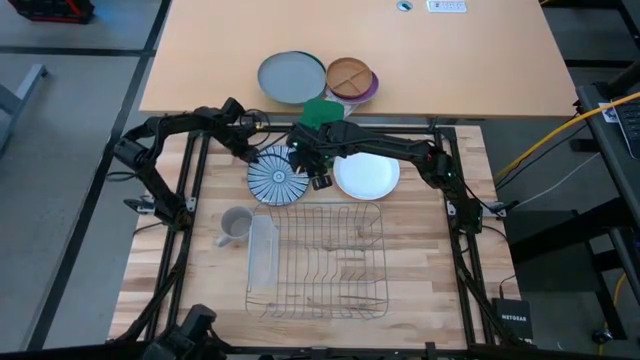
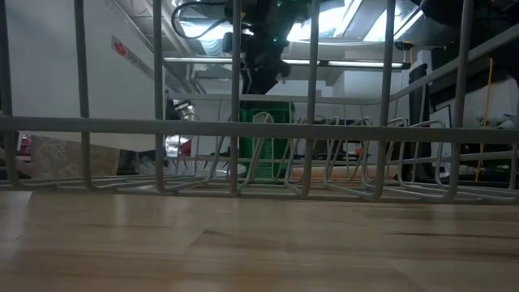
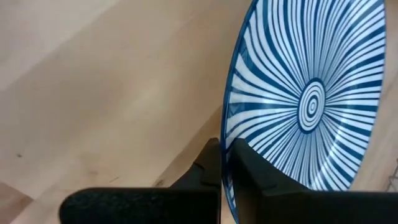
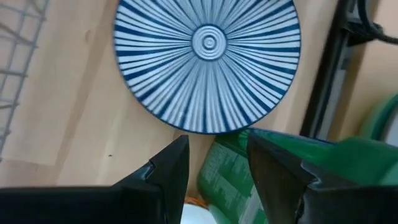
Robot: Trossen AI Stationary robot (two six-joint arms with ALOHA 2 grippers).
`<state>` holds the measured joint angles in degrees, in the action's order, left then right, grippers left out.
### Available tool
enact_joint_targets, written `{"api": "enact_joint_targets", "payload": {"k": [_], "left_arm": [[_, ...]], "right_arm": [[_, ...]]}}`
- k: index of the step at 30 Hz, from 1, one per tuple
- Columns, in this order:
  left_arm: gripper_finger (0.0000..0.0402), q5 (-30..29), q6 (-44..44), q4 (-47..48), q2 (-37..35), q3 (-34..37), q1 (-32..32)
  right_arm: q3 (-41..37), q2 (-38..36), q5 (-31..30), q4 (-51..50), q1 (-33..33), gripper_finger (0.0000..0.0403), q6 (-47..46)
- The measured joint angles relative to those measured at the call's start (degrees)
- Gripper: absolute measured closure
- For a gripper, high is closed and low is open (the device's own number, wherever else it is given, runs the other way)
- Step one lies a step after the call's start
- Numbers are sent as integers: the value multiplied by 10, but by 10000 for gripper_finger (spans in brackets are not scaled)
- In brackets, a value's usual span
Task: Sort dishes
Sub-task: Put the blue plate in the dish rack
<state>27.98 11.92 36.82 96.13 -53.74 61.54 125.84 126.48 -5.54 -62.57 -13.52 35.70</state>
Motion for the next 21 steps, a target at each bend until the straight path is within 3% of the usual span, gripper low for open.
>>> {"api": "enact_joint_targets", "payload": {"k": [21], "left_arm": [[400,-72,131,5,-195,0,-29]], "right_arm": [[0,0,12,198,-4,237,-157]]}}
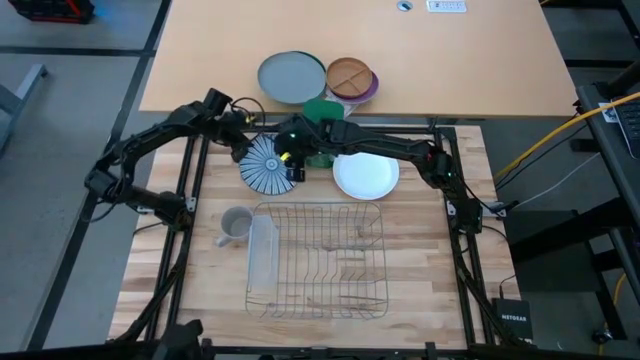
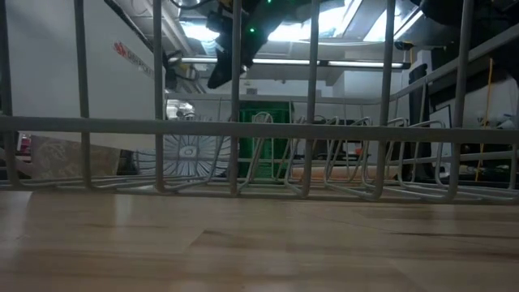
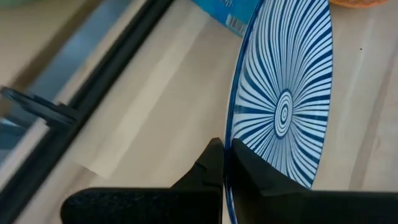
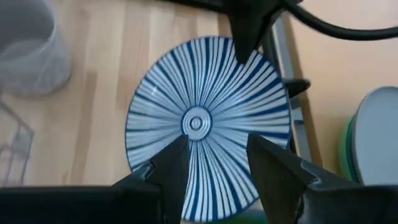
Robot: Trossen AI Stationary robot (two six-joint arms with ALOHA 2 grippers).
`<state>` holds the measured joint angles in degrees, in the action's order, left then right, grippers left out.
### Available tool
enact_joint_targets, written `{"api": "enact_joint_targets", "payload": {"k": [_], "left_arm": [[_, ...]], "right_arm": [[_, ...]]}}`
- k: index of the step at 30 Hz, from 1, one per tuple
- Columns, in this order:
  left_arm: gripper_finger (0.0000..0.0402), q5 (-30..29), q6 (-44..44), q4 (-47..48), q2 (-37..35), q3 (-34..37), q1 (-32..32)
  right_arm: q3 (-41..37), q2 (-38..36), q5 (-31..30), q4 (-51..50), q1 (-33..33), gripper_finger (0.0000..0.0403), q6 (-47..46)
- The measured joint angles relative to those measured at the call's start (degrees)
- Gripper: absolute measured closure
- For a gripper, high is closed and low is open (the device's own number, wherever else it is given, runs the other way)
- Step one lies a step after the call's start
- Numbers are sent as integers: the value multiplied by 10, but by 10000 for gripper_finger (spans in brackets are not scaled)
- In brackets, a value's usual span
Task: Sort dishes
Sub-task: Put the blue plate in the dish rack
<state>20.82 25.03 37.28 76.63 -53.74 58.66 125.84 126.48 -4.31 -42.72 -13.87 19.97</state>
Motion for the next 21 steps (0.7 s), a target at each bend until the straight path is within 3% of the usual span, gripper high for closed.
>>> {"api": "enact_joint_targets", "payload": {"k": [11,18,21], "left_arm": [[400,-52,31,1,-51,-1,-57],[401,-66,35,1,-53,-1,-96],[401,-69,35,1,-53,-1,-112]], "right_arm": [[0,0,27,31,-32,237,-77],[0,0,117,28,-54,237,-112],[0,0,125,28,-57,237,-112]]}}
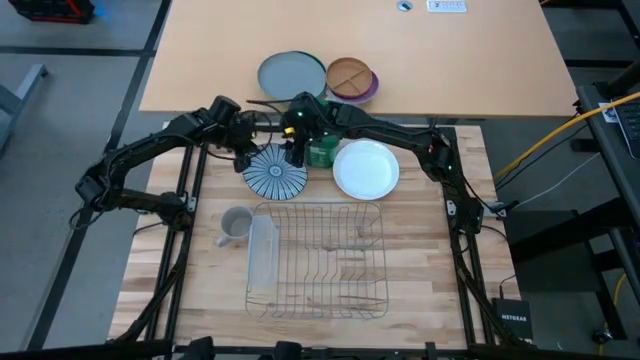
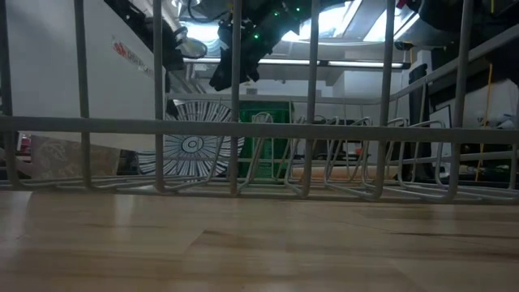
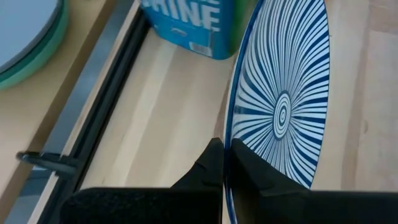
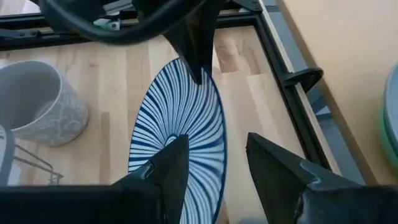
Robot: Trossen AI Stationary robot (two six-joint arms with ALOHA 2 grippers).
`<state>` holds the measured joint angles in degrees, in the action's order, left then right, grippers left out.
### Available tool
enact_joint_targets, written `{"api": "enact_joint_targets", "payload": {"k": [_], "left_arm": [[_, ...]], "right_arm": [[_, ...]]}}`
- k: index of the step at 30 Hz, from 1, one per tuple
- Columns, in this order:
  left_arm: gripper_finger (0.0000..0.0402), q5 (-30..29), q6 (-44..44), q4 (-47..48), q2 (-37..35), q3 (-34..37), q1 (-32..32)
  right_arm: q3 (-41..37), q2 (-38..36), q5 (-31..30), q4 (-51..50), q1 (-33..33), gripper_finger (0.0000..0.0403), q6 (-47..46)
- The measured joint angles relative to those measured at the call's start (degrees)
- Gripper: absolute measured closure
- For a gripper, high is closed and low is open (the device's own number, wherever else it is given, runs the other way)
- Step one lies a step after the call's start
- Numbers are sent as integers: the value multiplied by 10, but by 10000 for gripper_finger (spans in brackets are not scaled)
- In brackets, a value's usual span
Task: Sort dishes
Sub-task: Put the blue plate in the dish rack
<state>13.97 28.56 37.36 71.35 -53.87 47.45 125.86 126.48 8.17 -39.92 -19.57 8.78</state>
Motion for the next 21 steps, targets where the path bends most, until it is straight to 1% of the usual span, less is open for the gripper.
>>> {"api": "enact_joint_targets", "payload": {"k": [5,10,17,21], "left_arm": [[401,-24,0,-7,0,0,-24],[401,-30,0,-9,-6,0,-41],[401,-62,2,-9,-36,0,-58],[401,-75,-1,-9,-54,0,-67]], "right_arm": [[0,0,0,-11,1,237,0],[0,0,0,-41,1,237,0],[0,0,1,-89,1,237,0],[0,0,11,-97,1,237,-1]]}}
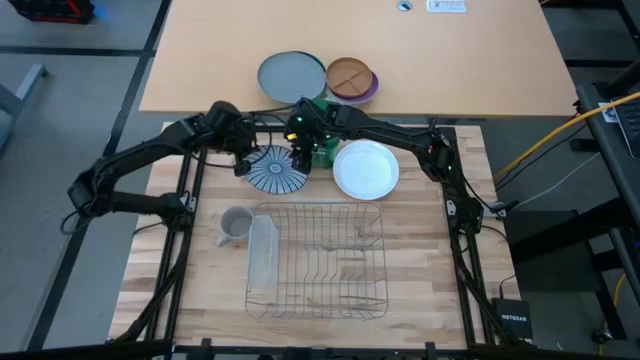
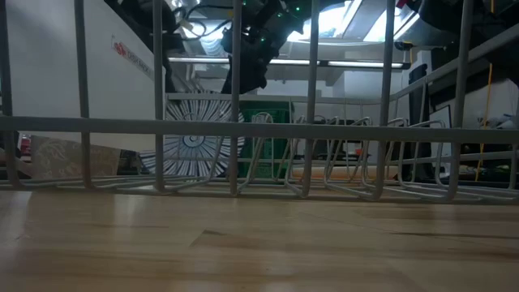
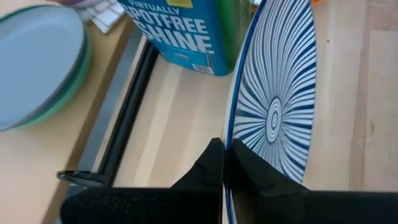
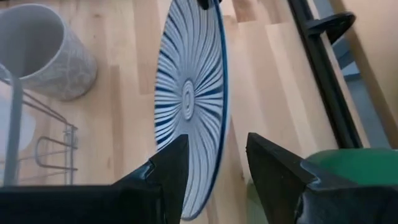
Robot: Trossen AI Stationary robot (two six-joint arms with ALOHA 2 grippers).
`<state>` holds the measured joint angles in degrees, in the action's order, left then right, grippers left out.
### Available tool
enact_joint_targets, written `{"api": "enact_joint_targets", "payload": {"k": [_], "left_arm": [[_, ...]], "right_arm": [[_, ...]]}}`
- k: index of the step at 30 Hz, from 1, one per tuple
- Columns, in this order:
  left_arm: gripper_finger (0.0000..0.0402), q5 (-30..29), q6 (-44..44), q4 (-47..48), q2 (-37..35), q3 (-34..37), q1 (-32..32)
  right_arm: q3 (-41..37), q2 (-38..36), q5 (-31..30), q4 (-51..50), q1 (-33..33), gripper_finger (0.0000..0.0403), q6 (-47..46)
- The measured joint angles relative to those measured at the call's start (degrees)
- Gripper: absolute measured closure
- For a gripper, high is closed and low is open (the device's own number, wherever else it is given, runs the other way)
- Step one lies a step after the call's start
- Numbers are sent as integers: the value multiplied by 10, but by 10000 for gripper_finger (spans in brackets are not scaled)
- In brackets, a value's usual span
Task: Sort dishes
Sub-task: Put the blue plate in the dish rack
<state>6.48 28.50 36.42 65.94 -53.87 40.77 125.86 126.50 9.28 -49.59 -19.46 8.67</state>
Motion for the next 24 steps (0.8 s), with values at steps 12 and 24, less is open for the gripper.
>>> {"api": "enact_joint_targets", "payload": {"k": [12,24], "left_arm": [[401,-7,-13,-14,-15,1,-34],[401,-16,-15,-16,-13,1,-63]], "right_arm": [[-49,1,38,50,10,237,-31],[-81,0,26,96,15,271,-23]]}}
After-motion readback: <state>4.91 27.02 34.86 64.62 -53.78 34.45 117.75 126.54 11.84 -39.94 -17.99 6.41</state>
